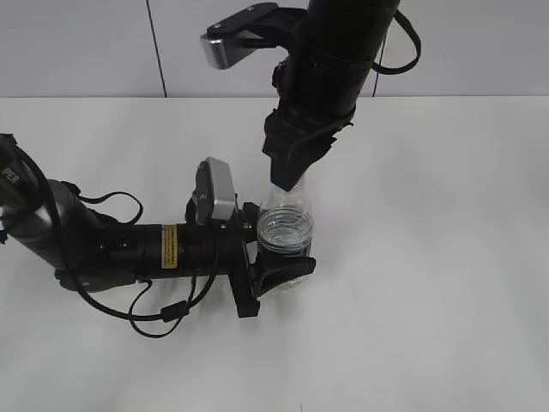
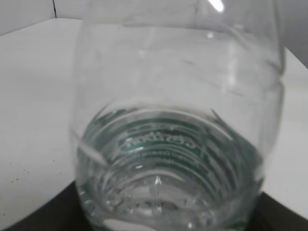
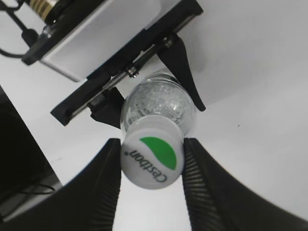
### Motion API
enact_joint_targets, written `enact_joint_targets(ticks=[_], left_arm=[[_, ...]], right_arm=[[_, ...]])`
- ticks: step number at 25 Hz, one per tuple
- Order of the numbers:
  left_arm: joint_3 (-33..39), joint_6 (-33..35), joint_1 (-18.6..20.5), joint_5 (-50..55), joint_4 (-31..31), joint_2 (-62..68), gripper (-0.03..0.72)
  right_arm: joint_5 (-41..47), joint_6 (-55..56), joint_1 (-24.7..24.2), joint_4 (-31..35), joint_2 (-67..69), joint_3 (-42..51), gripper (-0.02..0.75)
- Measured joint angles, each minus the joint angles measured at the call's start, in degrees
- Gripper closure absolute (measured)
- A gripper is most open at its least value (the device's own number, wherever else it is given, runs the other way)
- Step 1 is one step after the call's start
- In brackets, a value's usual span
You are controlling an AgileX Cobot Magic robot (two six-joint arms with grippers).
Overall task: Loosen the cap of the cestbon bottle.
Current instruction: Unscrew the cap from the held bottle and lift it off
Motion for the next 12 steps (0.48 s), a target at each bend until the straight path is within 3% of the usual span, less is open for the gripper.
enact_joint_targets(ticks=[6,12], left_arm=[[0.0,0.2,0.0,0.0,0.2,0.0,0.274],[0.0,0.3,0.0,0.0,0.1,0.0,0.274]], right_arm=[[-0.1,-27.3,0.0,0.0,-0.1,0.0,0.444],[-0.1,-44.7,0.0,-0.4,-0.1,-0.1,0.444]])
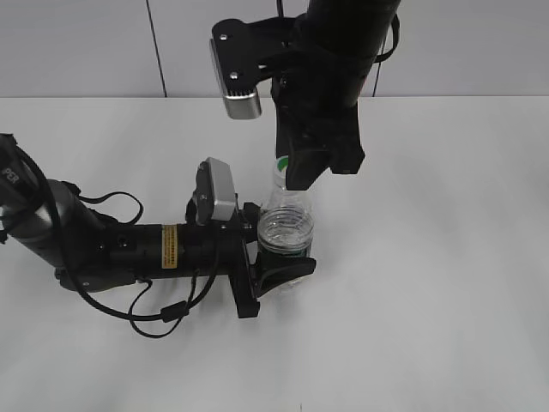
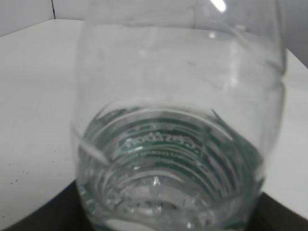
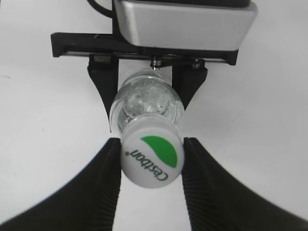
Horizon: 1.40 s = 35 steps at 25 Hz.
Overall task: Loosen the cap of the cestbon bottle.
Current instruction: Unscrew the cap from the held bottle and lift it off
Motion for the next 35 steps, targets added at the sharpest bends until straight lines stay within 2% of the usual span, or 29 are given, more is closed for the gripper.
enact_joint_targets(ticks=[4,18,24,29,30,33,35], left_arm=[[0.0,0.1,0.0,0.0,0.0,0.0,0.274],[0.0,-0.2,-0.1,0.0,-0.4,0.0,0.275],[0.0,-0.2,-0.1,0.0,-0.4,0.0,0.275],[0.0,-0.1,-0.1,0.0,-0.3,0.0,0.275],[0.0,-0.1,-0.1,0.0,-0.3,0.0,0.275],[0.0,-0.2,-0.1,0.0,-0.4,0.0,0.275],[0.0,-0.2,-0.1,0.0,-0.4,0.0,0.275]], right_arm=[[0.0,-9.6,0.0,-0.2,0.0,0.0,0.444],[-0.4,-30.9,0.0,-0.6,-0.2,0.0,0.444],[-0.4,-31.3,0.0,-0.3,-0.2,0.0,0.444],[-0.5,-24.0,0.0,1.0,-0.2,0.0,0.442],[-0.5,-22.4,0.0,1.1,-0.2,0.0,0.427],[-0.4,-18.1,0.0,2.3,0.0,0.0,0.302],[-0.4,-16.0,0.0,2.6,0.0,0.0,0.244]])
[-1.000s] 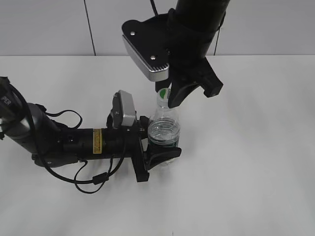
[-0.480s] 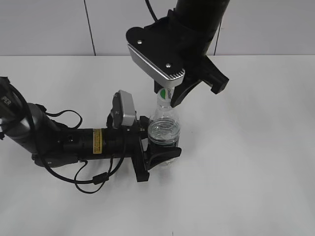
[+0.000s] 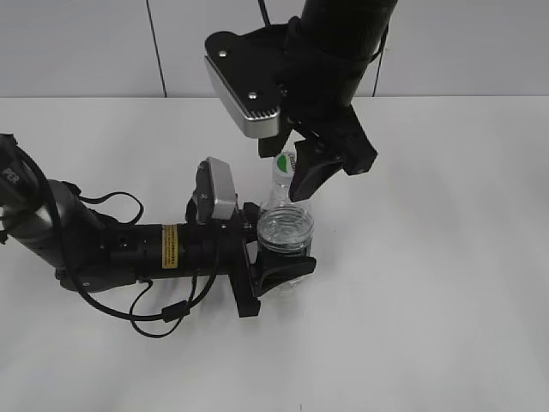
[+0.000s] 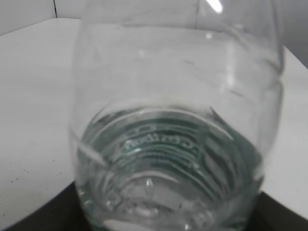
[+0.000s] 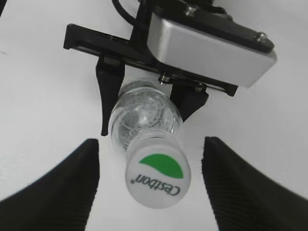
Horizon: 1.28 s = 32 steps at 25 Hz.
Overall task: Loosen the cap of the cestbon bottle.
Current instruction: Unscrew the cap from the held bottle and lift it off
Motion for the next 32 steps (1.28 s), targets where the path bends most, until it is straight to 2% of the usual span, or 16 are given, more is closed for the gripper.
enact_joint_targets(ticks=[3,10,19,24,32], left_arm=[[0.0,0.0,0.0,0.0,0.0,0.0,0.275],[0.0,-0.1,0.0,0.0,0.0,0.0,0.275],[0.0,-0.1,0.0,0.0,0.0,0.0,0.275],[0.0,-0.1,0.0,0.0,0.0,0.0,0.275],[0.0,-0.1,0.0,0.0,0.0,0.0,0.275]], right_arm=[[0.0,3.9,0.0,0.0,0.0,0.0,0.211],[0.1,15.9,0.0,-0.4,-0.6,0.0,0.202],[0.3,32.7,0.0,1.1,-5.9,-1.1,0.151],[0.4,54.2,0.0,-0.4,-7.9,-3.6,0.15],[0.4,88.9,0.0,-9.7,-8.0,-3.7,0.15]])
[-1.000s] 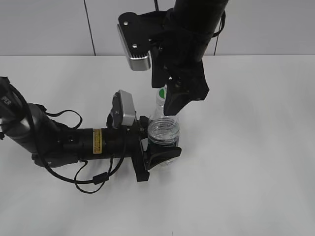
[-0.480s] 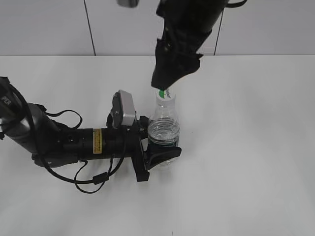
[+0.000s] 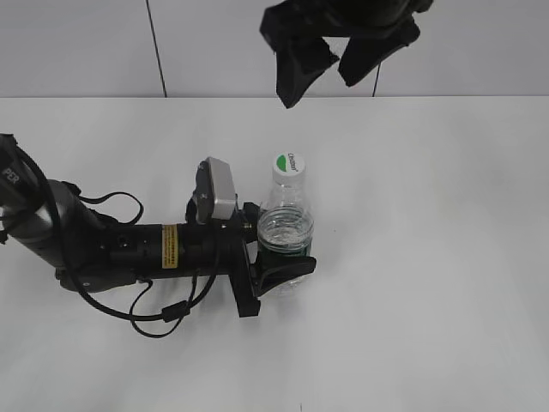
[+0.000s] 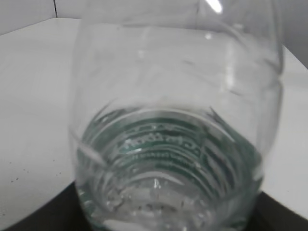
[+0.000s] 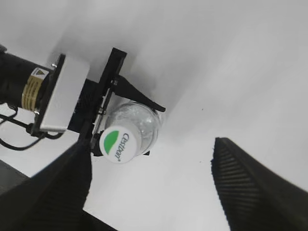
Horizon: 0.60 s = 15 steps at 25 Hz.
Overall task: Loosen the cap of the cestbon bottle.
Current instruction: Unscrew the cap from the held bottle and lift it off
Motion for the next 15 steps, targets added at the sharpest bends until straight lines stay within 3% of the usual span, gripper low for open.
enact_joint_targets(ticks=[7,15], left_arm=[[0.0,0.0,0.0,0.0,-0.1,0.0,0.275],[0.0,0.0,0.0,0.0,-0.1,0.0,0.276]], right_arm=[[0.0,11.0,0.0,3.6,0.1,0.0,0.15],[0.1,13.1,0.0,6.9,2.9,0.0,0.15]])
